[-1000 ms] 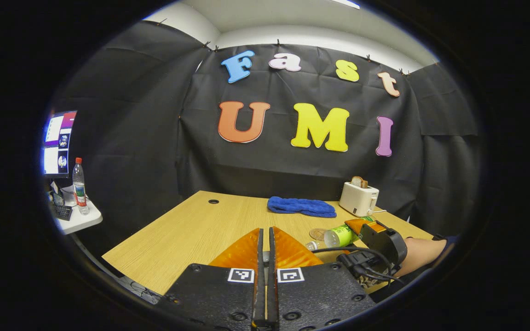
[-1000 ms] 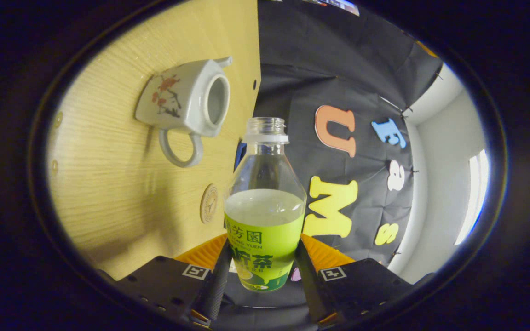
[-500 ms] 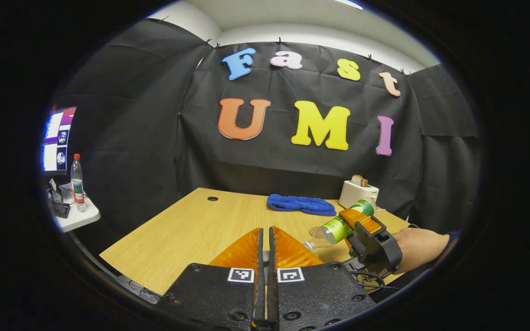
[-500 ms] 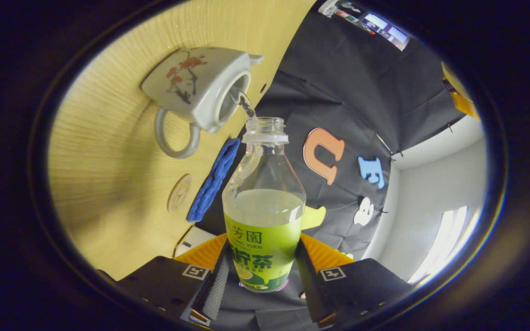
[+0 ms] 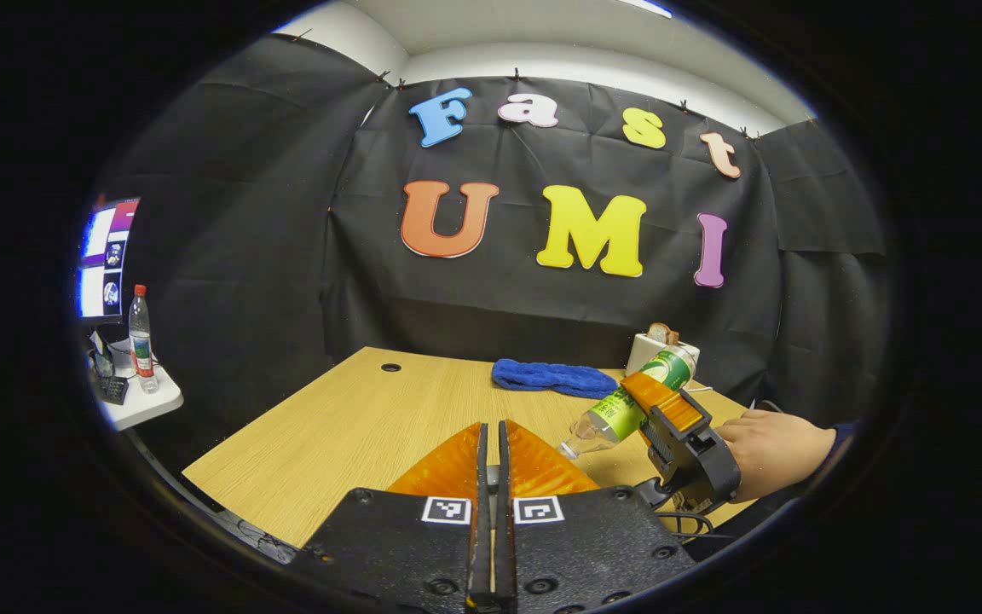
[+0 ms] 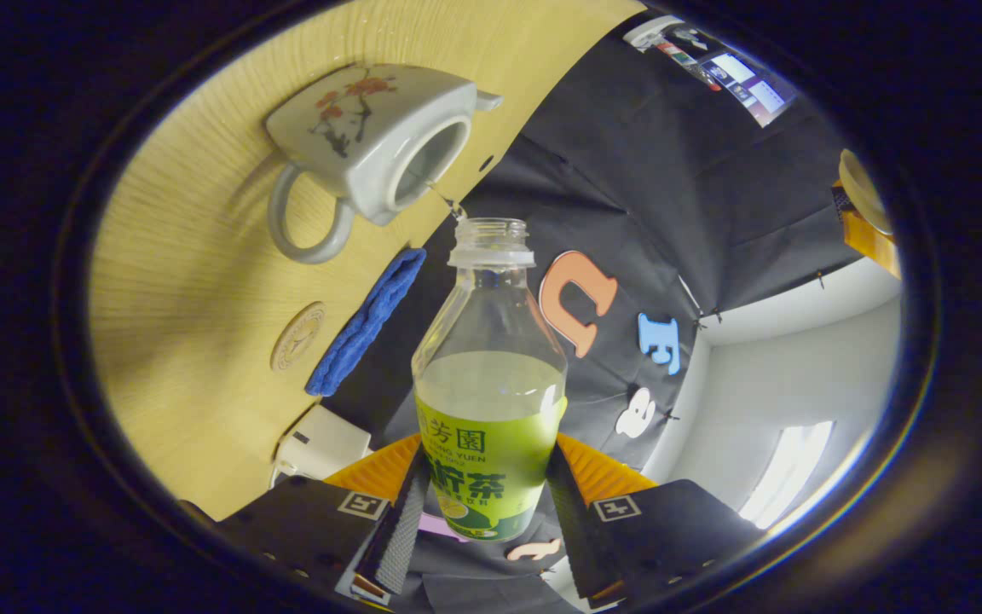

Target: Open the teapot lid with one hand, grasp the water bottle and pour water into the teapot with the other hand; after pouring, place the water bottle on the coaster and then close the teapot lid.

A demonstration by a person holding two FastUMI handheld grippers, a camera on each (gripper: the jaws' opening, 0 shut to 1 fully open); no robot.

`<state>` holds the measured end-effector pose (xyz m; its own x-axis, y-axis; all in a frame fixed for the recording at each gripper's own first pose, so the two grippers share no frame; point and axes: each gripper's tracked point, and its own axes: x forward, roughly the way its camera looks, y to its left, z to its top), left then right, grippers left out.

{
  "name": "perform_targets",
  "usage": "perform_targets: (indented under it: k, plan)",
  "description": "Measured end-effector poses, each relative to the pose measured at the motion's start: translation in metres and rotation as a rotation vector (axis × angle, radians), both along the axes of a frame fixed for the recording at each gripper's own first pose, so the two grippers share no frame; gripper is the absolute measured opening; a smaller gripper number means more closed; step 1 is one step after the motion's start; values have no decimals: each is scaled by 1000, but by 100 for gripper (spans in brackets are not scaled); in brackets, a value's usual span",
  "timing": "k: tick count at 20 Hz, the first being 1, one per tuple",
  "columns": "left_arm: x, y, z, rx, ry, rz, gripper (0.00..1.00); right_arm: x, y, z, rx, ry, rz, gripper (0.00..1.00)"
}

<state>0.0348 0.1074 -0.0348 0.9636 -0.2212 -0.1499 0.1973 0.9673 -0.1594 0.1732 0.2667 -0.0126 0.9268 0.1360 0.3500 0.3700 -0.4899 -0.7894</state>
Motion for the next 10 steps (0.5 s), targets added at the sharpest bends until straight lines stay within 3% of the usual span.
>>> perform_targets:
  k: [10]
  plan:
    - [2,0,-4,2,14,3,4,-3,11,14,-71,-73,59,72]
